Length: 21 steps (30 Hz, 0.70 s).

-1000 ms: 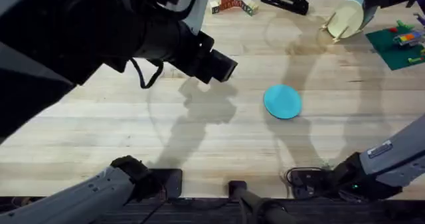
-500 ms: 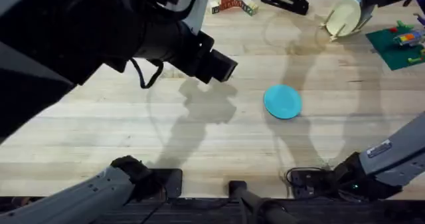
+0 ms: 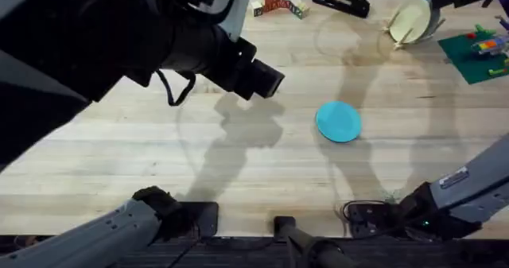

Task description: Pick up the plates from the table one by one and place each into a slot on the dish rack.

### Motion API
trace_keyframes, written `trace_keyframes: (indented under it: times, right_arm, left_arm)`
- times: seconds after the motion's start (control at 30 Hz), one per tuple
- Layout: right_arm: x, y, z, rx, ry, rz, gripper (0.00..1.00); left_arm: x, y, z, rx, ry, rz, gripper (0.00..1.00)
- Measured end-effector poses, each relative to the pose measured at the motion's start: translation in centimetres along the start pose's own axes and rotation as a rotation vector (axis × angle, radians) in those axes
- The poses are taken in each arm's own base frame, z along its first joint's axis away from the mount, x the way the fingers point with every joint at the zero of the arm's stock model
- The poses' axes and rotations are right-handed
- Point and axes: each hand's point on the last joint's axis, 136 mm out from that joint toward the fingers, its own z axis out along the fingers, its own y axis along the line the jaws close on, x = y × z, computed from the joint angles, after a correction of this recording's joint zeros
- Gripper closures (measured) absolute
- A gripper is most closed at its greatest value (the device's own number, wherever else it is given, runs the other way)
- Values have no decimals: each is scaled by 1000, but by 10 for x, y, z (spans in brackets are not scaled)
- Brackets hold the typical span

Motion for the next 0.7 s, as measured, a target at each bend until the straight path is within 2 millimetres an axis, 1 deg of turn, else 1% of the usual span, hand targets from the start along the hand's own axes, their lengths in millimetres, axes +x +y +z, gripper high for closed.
trace_keyframes:
  times: [0.5,0.6,0.7]
  right_arm:
    - [0,0,-1,1,-1,-2,844]
    - [0,1,-5,0,1,8,826]
    - [-4,1,-19,9,-14,22,804]
  left_arm:
    - [0,0,0,0,0,0,6]
    - [0,0,0,0,0,0,8]
    - [0,0,0,0,0,0,7]
